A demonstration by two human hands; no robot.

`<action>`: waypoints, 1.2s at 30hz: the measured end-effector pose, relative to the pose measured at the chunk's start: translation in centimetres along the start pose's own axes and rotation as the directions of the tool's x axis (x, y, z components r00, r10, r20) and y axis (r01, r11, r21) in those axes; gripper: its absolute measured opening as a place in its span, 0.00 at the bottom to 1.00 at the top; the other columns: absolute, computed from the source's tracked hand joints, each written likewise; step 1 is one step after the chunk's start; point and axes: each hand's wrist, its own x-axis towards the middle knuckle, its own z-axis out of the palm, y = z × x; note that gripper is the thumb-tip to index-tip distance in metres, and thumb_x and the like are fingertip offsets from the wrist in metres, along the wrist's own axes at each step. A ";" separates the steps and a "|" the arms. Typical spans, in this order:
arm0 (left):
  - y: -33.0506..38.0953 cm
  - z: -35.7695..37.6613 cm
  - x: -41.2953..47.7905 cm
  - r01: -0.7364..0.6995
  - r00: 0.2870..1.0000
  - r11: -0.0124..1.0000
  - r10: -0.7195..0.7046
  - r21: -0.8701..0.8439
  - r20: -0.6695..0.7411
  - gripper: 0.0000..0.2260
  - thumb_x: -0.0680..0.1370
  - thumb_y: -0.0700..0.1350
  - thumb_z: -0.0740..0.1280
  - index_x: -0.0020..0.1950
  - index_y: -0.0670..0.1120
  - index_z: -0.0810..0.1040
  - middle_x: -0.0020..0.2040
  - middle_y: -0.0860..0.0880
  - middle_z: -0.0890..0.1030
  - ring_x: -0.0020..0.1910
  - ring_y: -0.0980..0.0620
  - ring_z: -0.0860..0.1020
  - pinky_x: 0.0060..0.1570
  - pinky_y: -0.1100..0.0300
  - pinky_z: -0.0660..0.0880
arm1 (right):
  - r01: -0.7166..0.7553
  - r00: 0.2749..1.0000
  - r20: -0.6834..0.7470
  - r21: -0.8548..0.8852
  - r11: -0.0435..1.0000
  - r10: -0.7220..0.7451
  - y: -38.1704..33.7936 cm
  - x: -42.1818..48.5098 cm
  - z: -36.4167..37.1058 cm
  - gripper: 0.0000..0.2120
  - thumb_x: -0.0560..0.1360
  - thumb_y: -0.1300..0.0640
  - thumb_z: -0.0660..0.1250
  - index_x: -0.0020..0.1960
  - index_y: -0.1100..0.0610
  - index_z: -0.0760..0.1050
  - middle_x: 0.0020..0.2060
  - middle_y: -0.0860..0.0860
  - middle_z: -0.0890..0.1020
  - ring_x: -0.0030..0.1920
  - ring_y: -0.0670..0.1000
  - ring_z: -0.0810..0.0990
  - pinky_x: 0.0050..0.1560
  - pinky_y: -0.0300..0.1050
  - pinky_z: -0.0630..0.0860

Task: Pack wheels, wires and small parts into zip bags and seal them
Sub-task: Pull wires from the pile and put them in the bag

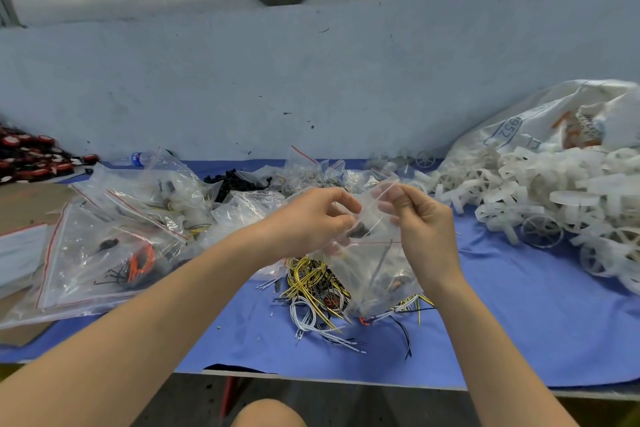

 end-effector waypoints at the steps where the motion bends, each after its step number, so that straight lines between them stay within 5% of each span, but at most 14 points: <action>1: 0.0 0.0 0.0 -0.008 1.000 1.000 0.008 0.005 0.000 0.05 0.81 0.42 0.65 0.53 0.52 0.78 0.47 0.52 0.82 0.44 0.53 0.85 0.40 0.59 0.82 | -0.006 1.000 -0.007 0.003 1.000 0.006 -0.1 0.0 -0.1 0.11 0.82 0.53 0.64 0.43 0.53 0.82 0.46 0.45 0.86 0.48 0.49 0.86 0.49 0.45 0.77; 5: 0.1 -0.2 0.0 -0.071 0.997 0.995 0.072 0.066 -0.012 0.05 0.82 0.47 0.63 0.51 0.55 0.78 0.50 0.51 0.81 0.48 0.51 0.84 0.49 0.49 0.82 | -0.029 0.999 -0.032 0.060 0.998 0.031 -0.5 0.0 -0.2 0.11 0.82 0.55 0.64 0.45 0.57 0.83 0.45 0.48 0.86 0.49 0.51 0.85 0.46 0.35 0.77; 8: 0.2 -0.9 -0.7 -0.207 0.978 0.955 0.204 0.212 0.034 0.10 0.81 0.57 0.62 0.54 0.54 0.78 0.49 0.56 0.83 0.47 0.59 0.82 0.49 0.54 0.80 | -0.050 0.997 -0.057 0.086 0.995 0.055 -0.6 0.0 -0.4 0.11 0.82 0.55 0.64 0.46 0.57 0.83 0.47 0.50 0.86 0.48 0.50 0.85 0.45 0.34 0.78; 13: -0.8 -1.7 -1.4 -0.253 0.962 0.703 0.255 0.664 0.096 0.11 0.80 0.57 0.64 0.54 0.53 0.79 0.45 0.57 0.81 0.46 0.57 0.79 0.48 0.58 0.75 | -0.079 0.993 -0.078 0.070 0.994 0.084 -0.5 -0.1 -1.0 0.11 0.82 0.55 0.64 0.46 0.55 0.83 0.47 0.49 0.86 0.43 0.47 0.85 0.44 0.36 0.78; 20: 0.3 -3.7 -0.7 -0.263 0.896 0.788 0.413 0.557 -0.162 0.05 0.79 0.56 0.65 0.45 0.57 0.77 0.55 0.56 0.73 0.52 0.56 0.72 0.52 0.60 0.67 | -0.137 0.987 -0.048 0.215 0.967 0.150 -1.1 -0.3 -1.6 0.10 0.81 0.53 0.64 0.52 0.58 0.82 0.45 0.50 0.87 0.42 0.50 0.85 0.43 0.38 0.80; 22: 0.3 -3.6 -0.5 -0.222 0.914 0.789 0.373 0.573 -0.160 0.05 0.79 0.56 0.65 0.44 0.59 0.76 0.57 0.58 0.71 0.51 0.59 0.72 0.52 0.61 0.67 | -0.187 0.978 -0.042 0.275 0.943 0.206 -1.1 -0.5 -1.3 0.10 0.80 0.52 0.65 0.51 0.57 0.81 0.45 0.52 0.87 0.41 0.51 0.85 0.43 0.40 0.80; 27: -0.8 -3.8 -0.7 -0.165 0.945 0.813 0.292 0.559 -0.146 0.06 0.78 0.59 0.65 0.43 0.60 0.78 0.41 0.60 0.79 0.41 0.65 0.76 0.41 0.64 0.70 | -0.242 0.961 -0.033 0.371 0.896 0.273 -0.5 -0.9 -0.8 0.08 0.78 0.53 0.68 0.48 0.56 0.82 0.43 0.52 0.87 0.38 0.49 0.84 0.37 0.37 0.79; 36: -2.0 -4.3 -0.4 -0.148 0.956 0.833 0.258 0.533 -0.138 0.06 0.78 0.57 0.66 0.42 0.60 0.77 0.42 0.60 0.80 0.44 0.63 0.76 0.41 0.65 0.69 | -0.192 0.975 -0.042 0.349 0.917 0.219 1.0 -0.5 -0.3 0.08 0.78 0.53 0.69 0.51 0.57 0.81 0.43 0.54 0.87 0.37 0.51 0.84 0.34 0.38 0.78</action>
